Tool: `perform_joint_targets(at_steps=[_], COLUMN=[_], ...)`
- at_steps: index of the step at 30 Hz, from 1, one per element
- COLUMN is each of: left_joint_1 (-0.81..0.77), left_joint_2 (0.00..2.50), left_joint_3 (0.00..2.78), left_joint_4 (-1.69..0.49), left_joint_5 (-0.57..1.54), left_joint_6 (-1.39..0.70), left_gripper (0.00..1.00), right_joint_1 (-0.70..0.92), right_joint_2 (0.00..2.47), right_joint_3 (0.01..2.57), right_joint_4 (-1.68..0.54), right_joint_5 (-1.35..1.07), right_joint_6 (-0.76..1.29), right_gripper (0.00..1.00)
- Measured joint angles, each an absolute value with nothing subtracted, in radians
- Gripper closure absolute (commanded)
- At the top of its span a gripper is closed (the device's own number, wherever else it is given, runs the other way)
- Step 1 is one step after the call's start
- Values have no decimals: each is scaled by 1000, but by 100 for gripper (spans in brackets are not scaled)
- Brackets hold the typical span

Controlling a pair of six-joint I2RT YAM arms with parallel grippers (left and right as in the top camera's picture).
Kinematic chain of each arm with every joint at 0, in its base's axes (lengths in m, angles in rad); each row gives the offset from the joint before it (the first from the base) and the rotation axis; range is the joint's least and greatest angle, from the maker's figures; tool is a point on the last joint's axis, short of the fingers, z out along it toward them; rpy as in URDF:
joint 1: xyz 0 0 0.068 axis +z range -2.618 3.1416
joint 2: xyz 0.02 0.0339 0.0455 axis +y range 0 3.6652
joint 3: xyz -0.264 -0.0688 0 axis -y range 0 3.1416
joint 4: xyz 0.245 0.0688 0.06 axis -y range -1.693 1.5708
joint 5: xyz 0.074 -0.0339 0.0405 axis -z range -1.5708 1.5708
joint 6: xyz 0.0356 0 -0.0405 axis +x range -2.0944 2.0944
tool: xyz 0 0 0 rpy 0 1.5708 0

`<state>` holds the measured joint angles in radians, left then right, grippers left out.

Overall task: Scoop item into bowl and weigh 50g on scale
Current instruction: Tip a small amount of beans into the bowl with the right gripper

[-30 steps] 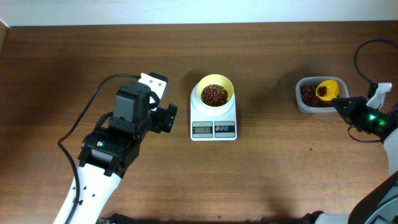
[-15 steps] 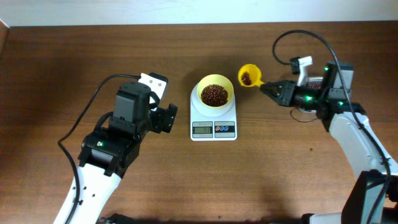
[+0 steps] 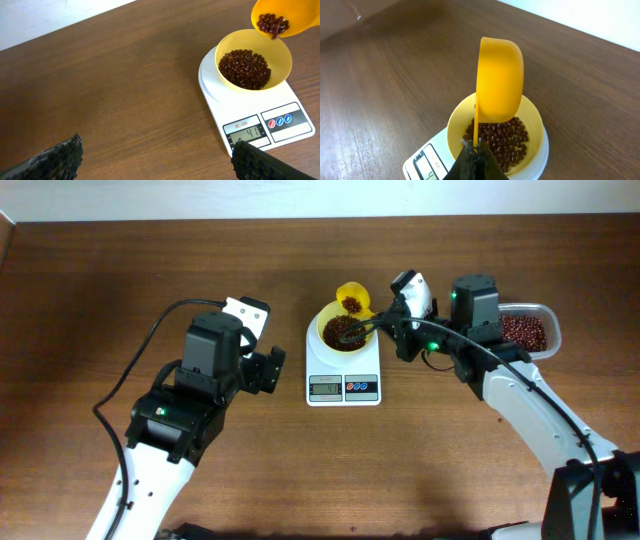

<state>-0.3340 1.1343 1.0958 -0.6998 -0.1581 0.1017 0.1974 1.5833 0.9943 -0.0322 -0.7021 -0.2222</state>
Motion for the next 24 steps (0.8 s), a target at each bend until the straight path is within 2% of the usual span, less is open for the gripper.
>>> perform_joint_targets(at_steps=[5,14,19,24], left_joint_1=[-334,-334,-334,-334], left_joint_2=[1134,1134,1134,1134], left_joint_3=[1096,1096,1096,1096], left_joint_4=[-699,-699,-699,-699], left_joint_5=[-159,-158,-158,-158], left_joint_6=[102,102,102,102], left_gripper=[1,1,1,1], right_joint_1=[198,201,307,314], right_joint_2=[1589,1590,1590,1590], right_joint_3=[996,995,996,996], right_joint_4=[-83,-33,-71,-74], right_joint_5=[-661,-576,-409,-339], right_joint_6=[-224,-225,-309,-345], right_gripper=[96,96,96,96])
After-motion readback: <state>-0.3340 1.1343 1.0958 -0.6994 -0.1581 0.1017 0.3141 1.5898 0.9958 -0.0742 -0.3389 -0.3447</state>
